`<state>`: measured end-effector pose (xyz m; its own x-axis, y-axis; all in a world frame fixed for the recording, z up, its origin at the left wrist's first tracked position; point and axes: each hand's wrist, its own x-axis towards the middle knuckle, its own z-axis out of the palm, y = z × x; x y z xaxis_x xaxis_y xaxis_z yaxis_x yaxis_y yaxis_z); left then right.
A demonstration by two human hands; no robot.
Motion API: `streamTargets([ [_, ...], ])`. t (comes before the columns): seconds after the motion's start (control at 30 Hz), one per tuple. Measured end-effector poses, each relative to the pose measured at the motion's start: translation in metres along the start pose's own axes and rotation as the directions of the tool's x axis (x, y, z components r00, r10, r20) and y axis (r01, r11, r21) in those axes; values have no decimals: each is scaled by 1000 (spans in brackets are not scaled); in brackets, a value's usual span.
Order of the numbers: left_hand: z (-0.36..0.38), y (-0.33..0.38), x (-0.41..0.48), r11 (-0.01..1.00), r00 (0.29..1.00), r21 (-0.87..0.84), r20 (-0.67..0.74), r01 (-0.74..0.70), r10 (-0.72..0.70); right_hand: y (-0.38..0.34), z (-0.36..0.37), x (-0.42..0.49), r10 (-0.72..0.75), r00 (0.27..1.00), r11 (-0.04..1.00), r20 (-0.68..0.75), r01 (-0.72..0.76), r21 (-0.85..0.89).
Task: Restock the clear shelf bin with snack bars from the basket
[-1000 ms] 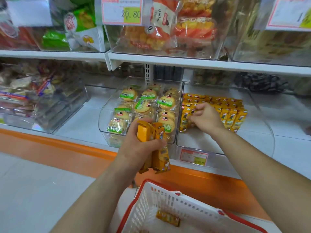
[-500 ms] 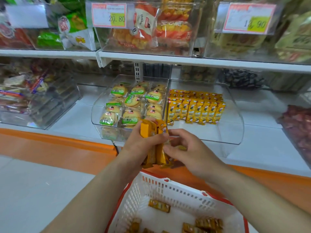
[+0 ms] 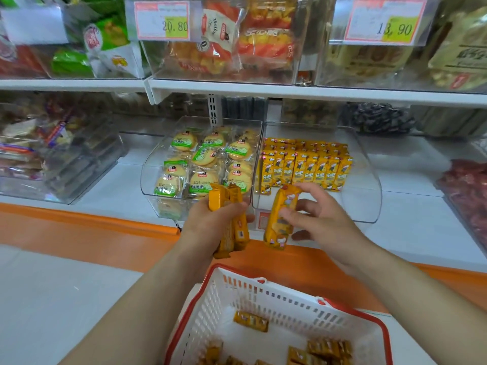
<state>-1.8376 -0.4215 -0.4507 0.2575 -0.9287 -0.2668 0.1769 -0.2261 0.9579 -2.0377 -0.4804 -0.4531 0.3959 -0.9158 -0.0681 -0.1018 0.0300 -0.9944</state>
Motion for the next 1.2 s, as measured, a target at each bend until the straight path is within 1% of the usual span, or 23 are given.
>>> streamTargets([
  [0.1, -6, 1, 4, 1000, 998, 22, -51, -19, 20, -3, -19, 15, -103, 989, 993, -106, 97, -59],
  [0.17, -9, 2, 7, 999, 996, 0, -79, -32, 32, -7, -29, 30, -178, 970, 981, -163, 162, -109],
  [0.23, -10, 4, 10, 999, 996, -14, -79, -46, 45, -9, -37, 50, -246, 947, 951, -205, 195, -241],
  [0.33, -10, 6, 13, 998, 996, 3, -69, -62, 62, -7, -43, 90, -341, 918, 835, -201, 198, -513],
  [0.5, -8, 4, 16, 995, 994, 49, -75, -82, 86, 6, -40, 150, -308, 916, 723, -256, 51, -689],
  [0.57, -7, 4, 16, 994, 994, 54, -60, -92, 95, 12, -37, 165, -302, 915, 685, -268, 13, -729],
  [0.63, -8, 3, 17, 991, 993, 78, -38, -108, 111, 20, -32, 178, -297, 916, 666, -270, -4, -746],
  [0.73, -6, 4, 15, 987, 993, 108, -20, -117, 120, 29, -26, 188, -313, 920, 627, -234, 15, -779],
  [0.87, -5, 2, 19, 987, 994, 123, -17, -103, 106, 41, -22, 195, -265, 944, 607, -199, 2, -795],
  [0.97, -6, 0, 21, 989, 994, 111, -27, -99, 102, 35, -26, 186, -251, 941, 651, -225, -7, -759],
  [1.03, -6, 0, 21, 991, 995, 95, -24, -90, 92, 22, -28, 168, -265, 931, 660, -250, -14, -751],
  [1.07, -5, 0, 20, 993, 996, 88, -22, -85, 87, 14, -29, 155, -266, 930, 680, -254, -5, -733],
  [1.13, -4, 0, 18, 995, 997, 72, -19, -73, 75, -3, -28, 119, -230, 942, 782, -245, 29, -623],
  [1.2, 0, 0, 15, 997, 998, 46, -8, -60, 60, -14, -23, 75, -137, 976, 899, -169, 51, -436],
])
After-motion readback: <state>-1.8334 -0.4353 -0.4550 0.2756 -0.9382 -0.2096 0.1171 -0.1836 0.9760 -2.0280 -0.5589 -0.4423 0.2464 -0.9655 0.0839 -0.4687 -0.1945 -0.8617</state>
